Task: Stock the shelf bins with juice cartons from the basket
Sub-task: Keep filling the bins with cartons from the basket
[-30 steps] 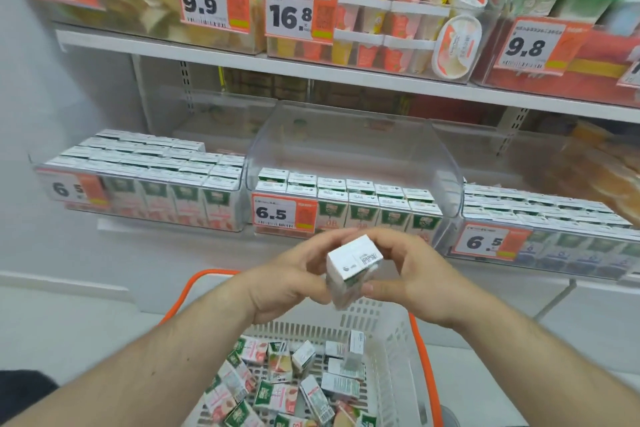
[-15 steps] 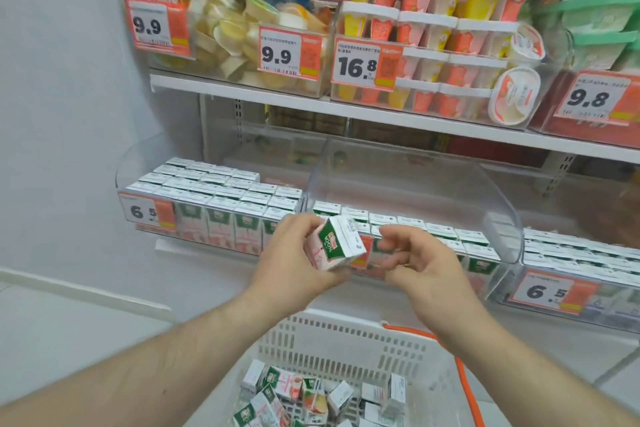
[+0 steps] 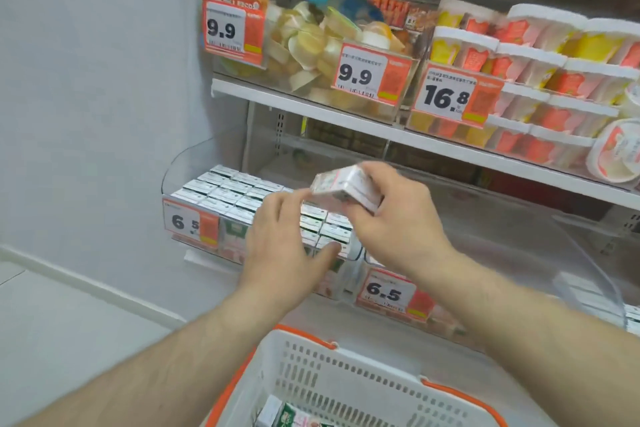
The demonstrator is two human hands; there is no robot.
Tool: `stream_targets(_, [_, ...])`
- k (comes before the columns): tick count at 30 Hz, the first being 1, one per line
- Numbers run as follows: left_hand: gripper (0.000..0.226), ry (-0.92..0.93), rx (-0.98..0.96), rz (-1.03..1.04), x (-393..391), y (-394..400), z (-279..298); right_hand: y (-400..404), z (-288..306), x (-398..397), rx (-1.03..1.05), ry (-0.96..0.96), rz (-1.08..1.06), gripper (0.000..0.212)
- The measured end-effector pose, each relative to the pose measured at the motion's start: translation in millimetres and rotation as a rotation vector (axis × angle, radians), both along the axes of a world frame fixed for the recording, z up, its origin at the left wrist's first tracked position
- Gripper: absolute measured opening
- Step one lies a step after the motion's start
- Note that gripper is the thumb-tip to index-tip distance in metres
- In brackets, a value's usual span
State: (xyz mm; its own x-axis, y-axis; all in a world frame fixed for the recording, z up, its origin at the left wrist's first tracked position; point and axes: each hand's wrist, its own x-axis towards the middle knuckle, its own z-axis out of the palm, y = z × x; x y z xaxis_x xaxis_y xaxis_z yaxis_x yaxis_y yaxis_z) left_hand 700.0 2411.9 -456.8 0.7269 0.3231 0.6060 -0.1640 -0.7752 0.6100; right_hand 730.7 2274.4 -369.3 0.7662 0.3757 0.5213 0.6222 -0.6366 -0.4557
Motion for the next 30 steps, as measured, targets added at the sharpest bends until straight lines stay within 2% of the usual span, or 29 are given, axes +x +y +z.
stream_targets(2, [0.084,0.276,0.168,0.076,3.3,9.3,-5.1,14.1,12.0,31.3,-0.084,-0.049,-0.045,0.033])
stream_targets(4, [0.088,0.527,0.337,0.069,6.5,15.0,-15.2,34.7,13.9,65.3,-0.262,-0.002,-0.119,0.034])
stream_targets(6, [0.087,0.656,0.414,0.029,8.0,19.3,-22.1,55.3,7.2,94.7,-0.414,0.092,-0.181,0.033])
stream_targets(9, [0.084,0.761,0.426,-0.015,9.1,23.7,-23.3,79.7,-10.8,125.6,-0.518,0.306,-0.229,0.019])
stream_targets(11, [0.085,0.785,0.416,-0.026,8.5,23.7,-23.4,89.1,-22.4,136.5,-0.511,0.493,-0.213,0.013])
stream_targets(13, [0.088,0.796,0.407,-0.032,9.3,23.8,-23.6,94.1,-30.9,143.1,-0.366,0.665,-0.218,0.004])
stream_targets(16, [0.092,0.803,0.410,-0.038,10.8,23.3,-24.5,96.6,-38.0,148.1,-0.267,0.753,-0.226,0.014])
stream_targets(17, [0.093,0.804,0.410,-0.037,10.9,22.5,-24.4,98.2,-37.6,147.5,-0.288,0.747,-0.224,0.006])
stream_targets(20, [0.093,0.826,0.410,-0.021,11.1,19.4,-22.2,104.8,-41.6,150.5,-0.410,0.734,-0.195,0.018])
stream_targets(23, [0.092,0.842,0.410,-0.007,12.8,17.2,-19.8,107.6,-44.3,157.2,-0.426,0.761,-0.161,0.009])
stream_targets(26, [0.092,0.832,0.398,-0.001,14.3,16.8,-20.9,107.0,-41.7,154.0,-0.518,0.733,-0.209,0.027])
stream_targets(28, [0.092,0.772,0.364,0.008,14.9,16.2,-21.7,105.8,-39.0,147.7,-0.605,0.678,-0.194,0.027])
stream_targets(30, [0.086,0.626,0.284,0.028,14.4,14.5,-20.3,102.9,-37.8,144.2,-0.605,0.641,-0.180,0.019])
